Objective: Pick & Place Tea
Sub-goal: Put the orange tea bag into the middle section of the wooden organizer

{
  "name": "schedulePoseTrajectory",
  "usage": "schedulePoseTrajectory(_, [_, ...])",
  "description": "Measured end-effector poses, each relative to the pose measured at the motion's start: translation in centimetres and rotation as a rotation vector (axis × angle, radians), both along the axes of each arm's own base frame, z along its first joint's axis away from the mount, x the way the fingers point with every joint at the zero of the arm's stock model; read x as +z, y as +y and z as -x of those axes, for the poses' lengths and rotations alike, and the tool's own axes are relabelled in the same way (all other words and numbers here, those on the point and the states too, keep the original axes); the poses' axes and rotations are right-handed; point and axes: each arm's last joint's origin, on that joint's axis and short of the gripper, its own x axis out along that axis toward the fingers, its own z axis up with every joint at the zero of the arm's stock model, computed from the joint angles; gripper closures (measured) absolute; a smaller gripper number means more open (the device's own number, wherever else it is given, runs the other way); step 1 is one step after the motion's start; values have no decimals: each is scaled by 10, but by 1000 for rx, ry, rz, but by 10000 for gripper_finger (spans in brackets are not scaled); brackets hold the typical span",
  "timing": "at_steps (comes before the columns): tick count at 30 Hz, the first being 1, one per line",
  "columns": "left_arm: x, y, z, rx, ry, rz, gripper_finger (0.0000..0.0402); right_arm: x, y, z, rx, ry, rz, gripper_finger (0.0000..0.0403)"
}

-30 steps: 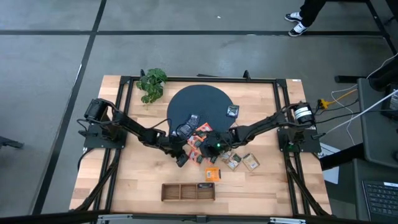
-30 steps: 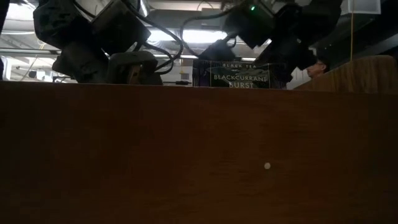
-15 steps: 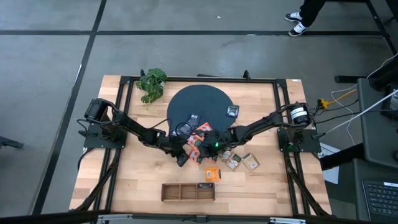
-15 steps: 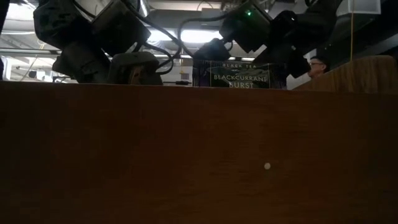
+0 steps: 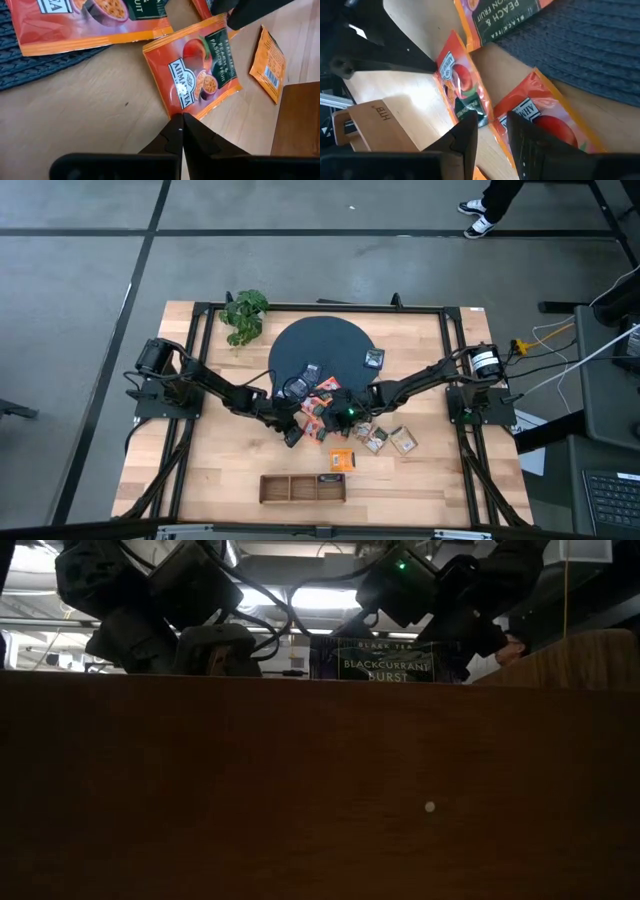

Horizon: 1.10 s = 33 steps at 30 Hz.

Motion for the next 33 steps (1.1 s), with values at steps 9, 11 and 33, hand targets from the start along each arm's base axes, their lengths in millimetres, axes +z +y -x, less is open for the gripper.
schedulePoseTrajectory(9, [1, 0, -2, 39, -31, 2, 398, 1, 0, -1, -1, -11, -12, 295])
schedulePoseTrajectory(11, [2, 2, -3, 66, -47, 8, 398, 1, 0, -1, -1, -16, -13, 295])
schedulePoseTrajectory(33, [10, 0, -10, 37, -147, 76, 398, 3, 0, -3, 10, -45, 9, 385])
